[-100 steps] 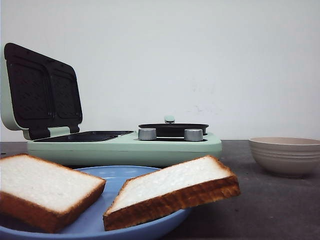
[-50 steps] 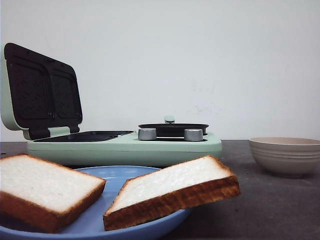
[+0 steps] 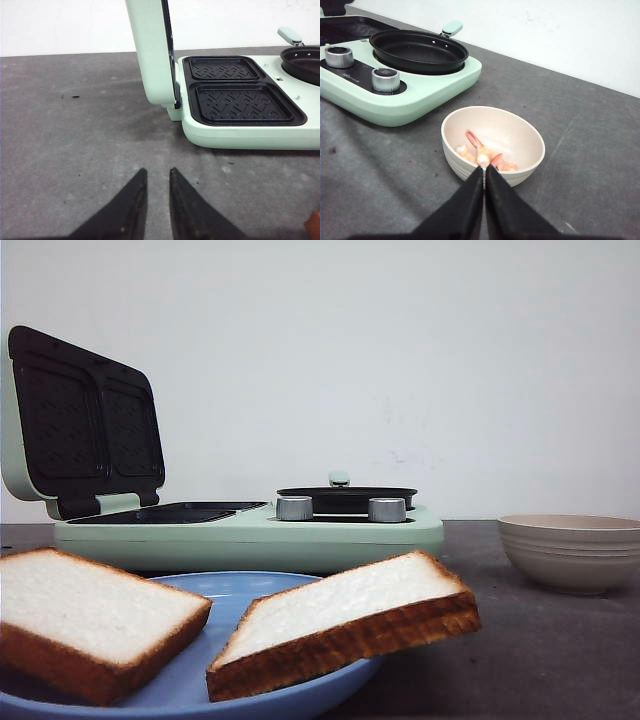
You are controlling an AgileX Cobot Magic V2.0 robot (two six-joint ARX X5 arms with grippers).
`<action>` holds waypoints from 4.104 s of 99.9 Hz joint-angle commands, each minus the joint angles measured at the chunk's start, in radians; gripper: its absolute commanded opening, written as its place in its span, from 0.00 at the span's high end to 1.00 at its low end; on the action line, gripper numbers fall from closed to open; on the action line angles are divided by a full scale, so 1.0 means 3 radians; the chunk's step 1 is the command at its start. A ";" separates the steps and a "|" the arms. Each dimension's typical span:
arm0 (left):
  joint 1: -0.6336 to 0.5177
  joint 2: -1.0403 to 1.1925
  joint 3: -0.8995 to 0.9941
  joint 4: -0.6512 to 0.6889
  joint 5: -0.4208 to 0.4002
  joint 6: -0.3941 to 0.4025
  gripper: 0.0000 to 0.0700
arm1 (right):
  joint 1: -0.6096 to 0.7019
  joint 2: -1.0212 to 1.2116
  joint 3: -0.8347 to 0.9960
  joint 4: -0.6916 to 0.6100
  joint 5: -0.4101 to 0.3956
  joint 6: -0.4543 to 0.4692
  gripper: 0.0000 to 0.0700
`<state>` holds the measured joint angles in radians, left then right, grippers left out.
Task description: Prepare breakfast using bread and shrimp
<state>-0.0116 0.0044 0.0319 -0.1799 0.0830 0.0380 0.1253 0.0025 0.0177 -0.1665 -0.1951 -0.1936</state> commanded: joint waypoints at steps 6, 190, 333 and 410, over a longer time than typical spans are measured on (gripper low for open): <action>-0.0003 -0.0004 -0.0056 -0.0023 0.0010 -0.0004 1.00 | 0.0013 0.0004 -0.0020 0.0034 -0.0013 0.0010 1.00; -0.0003 -0.0004 -0.0053 -0.0023 0.0010 -0.0203 1.00 | 0.0010 0.0004 -0.0020 0.0032 0.0476 0.1003 1.00; -0.0004 0.1846 0.1816 -0.1770 0.1546 -0.1198 0.99 | 0.0010 0.1987 0.1904 -0.1474 -0.0088 0.1864 1.00; -0.0006 0.2166 0.1816 -0.2422 0.2090 -0.0975 0.95 | 0.0011 0.1991 0.1904 -0.1966 -0.1024 0.1732 1.00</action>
<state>-0.0116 0.6399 0.5629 -0.8982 0.6899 -0.2611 0.1253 0.5961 0.5697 -0.7578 -0.4976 0.3374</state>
